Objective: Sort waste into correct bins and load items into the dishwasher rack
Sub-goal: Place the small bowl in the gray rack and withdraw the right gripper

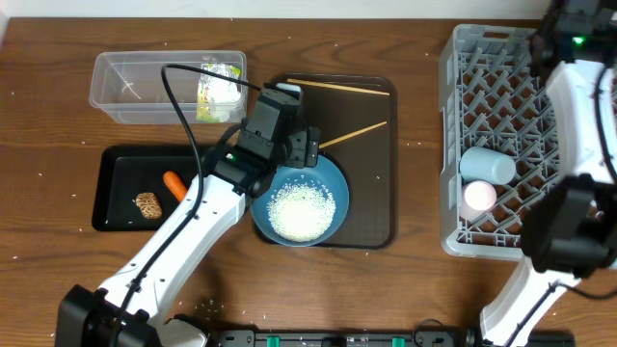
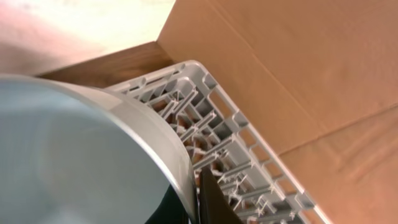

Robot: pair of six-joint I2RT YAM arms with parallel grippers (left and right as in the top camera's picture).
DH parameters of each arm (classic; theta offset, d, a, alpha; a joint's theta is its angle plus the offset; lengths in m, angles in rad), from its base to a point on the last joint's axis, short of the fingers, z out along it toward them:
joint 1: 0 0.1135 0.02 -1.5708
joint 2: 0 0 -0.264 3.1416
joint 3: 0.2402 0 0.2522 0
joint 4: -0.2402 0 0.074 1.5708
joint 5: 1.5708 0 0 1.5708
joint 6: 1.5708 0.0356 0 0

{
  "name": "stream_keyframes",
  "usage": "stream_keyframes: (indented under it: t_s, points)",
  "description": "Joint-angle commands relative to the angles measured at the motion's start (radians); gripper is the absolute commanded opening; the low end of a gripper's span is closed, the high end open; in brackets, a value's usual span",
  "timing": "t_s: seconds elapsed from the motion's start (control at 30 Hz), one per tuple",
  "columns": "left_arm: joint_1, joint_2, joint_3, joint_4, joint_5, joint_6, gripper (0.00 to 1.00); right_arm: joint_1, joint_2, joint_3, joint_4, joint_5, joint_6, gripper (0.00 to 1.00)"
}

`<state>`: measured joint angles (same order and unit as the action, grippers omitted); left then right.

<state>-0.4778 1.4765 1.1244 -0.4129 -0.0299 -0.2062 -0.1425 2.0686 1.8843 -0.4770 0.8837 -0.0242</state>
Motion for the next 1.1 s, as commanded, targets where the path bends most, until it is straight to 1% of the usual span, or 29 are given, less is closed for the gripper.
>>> stream_keyframes:
  t_s: [0.0, 0.07, 0.33, 0.47, 0.8, 0.9, 1.07]
  points:
    - [0.006, 0.008, 0.009, -0.002, -0.008, 0.002, 0.91, 0.025, 0.044, 0.004, 0.061, 0.082, -0.23, 0.01]
    - [0.005, 0.008, 0.009, -0.002, -0.008, 0.003, 0.91, 0.032, 0.064, 0.004, 0.085, 0.082, -0.29, 0.01]
    - [0.005, 0.008, 0.009, -0.002, -0.008, 0.002, 0.91, 0.07, 0.123, 0.003, 0.087, 0.089, -0.322, 0.01]
    - [0.006, 0.008, 0.009, -0.002, -0.008, 0.002, 0.91, 0.1, 0.135, 0.003, 0.058, 0.102, -0.332, 0.01]
    - [0.006, 0.008, 0.009, -0.031, -0.008, 0.002, 0.91, 0.115, 0.14, 0.001, 0.034, 0.3, -0.331, 0.01]
    - [0.006, 0.008, 0.009, -0.031, -0.009, 0.002, 0.91, 0.115, 0.14, 0.001, -0.018, 0.321, -0.313, 0.01]
    - [0.006, 0.008, 0.009, -0.031, -0.009, 0.002, 0.91, 0.124, 0.14, -0.001, -0.167, 0.316, -0.181, 0.01]
